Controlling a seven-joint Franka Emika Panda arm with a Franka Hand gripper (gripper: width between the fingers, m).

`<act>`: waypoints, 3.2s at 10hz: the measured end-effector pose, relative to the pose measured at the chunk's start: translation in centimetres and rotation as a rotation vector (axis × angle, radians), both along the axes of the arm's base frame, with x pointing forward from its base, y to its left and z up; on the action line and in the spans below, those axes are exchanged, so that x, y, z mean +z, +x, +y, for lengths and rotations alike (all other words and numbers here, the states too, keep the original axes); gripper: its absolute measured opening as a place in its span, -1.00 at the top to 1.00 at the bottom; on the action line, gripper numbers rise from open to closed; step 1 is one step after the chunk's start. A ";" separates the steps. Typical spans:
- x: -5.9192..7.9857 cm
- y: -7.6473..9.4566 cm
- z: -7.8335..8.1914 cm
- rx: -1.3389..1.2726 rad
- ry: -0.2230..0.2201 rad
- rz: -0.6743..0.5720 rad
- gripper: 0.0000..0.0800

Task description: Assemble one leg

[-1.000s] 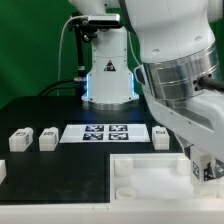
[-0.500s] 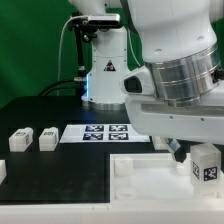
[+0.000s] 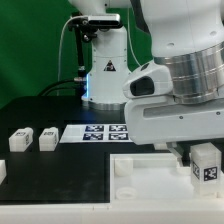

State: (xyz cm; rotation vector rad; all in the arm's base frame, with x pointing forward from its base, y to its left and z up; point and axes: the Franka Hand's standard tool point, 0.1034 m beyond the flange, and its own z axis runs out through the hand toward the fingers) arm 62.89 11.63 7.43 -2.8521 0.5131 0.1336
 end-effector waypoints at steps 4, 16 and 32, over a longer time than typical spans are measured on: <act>-0.4 -0.1 -0.7 -0.478 -0.019 0.122 0.25; -0.3 -0.3 -0.1 -0.400 -0.009 0.088 -0.59; -0.3 -0.3 -0.3 -0.907 0.015 0.216 0.25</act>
Offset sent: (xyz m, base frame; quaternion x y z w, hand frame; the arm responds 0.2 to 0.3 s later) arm -0.0009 -0.0081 -0.0100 0.0018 0.0080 0.3143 0.9493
